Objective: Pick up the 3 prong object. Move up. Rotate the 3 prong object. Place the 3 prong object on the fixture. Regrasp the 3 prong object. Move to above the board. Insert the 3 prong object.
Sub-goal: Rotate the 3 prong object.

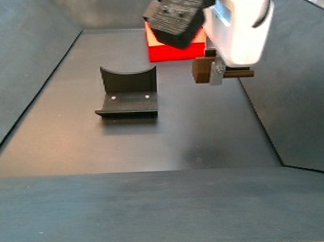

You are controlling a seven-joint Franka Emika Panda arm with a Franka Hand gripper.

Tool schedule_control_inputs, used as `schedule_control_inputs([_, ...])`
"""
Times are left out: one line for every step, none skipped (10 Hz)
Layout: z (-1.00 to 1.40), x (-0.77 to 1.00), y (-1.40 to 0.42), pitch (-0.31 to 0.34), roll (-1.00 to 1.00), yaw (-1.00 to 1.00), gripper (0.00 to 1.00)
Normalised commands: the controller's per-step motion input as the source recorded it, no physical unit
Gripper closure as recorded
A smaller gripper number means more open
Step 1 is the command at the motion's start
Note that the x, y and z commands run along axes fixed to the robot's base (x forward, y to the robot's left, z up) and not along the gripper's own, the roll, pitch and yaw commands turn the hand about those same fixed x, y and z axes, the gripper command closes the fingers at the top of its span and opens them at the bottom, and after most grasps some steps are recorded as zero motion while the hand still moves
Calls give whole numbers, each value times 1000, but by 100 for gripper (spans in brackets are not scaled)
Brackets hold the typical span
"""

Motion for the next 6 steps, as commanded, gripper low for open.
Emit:
schedule_control_inputs([-8,5,20,-4,-9,-1000,100])
schedule_control_inputs([-8,5,20,-4,-9,-1000,100])
schedule_control_inputs([-9,4,21,-4,-9,-1000,100])
schedule_control_inputs([-9,4,21,-4,-10,-1000,100])
schedule_control_inputs([-9,4,20,-4,-10,-1000,100])
schedule_control_inputs([-9,4,21,-5,-11,-1000,100])
